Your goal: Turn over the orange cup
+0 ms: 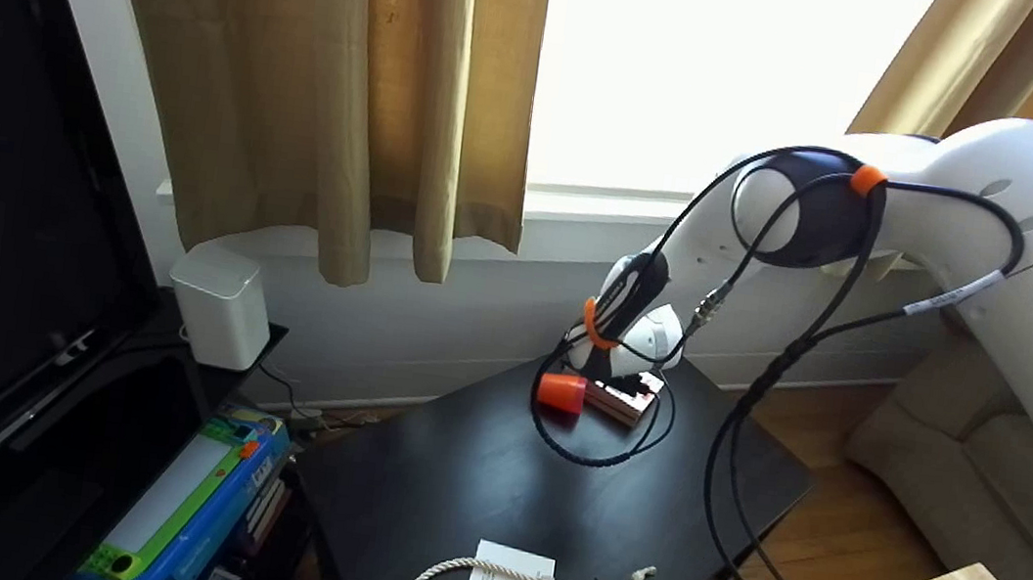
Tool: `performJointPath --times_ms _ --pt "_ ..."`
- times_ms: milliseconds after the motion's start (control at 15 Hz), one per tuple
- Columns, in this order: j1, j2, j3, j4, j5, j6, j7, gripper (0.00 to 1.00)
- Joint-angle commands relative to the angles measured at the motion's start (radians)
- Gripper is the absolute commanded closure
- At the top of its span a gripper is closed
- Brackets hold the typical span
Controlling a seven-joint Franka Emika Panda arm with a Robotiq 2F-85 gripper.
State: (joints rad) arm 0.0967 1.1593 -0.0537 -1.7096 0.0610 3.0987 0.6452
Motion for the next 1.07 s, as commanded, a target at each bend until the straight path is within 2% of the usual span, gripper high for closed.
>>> performJointPath --times_ms 0,133,333,600,1000 --pt "-0.191 -0.012 0.196 -0.031 0.062 -0.007 -0.218 0.00" --pt "-0.261 0.009 0.258 -0.022 0.092 -0.017 -0.306 0.00" --pt "-0.313 0.018 0.294 -0.028 0.125 -0.039 -0.384 0.00" --pt "-0.340 0.032 0.302 -0.022 0.150 -0.060 -0.438 0.00" --pt "-0.385 0.100 0.354 0.033 0.144 -0.038 -0.515 0.00"
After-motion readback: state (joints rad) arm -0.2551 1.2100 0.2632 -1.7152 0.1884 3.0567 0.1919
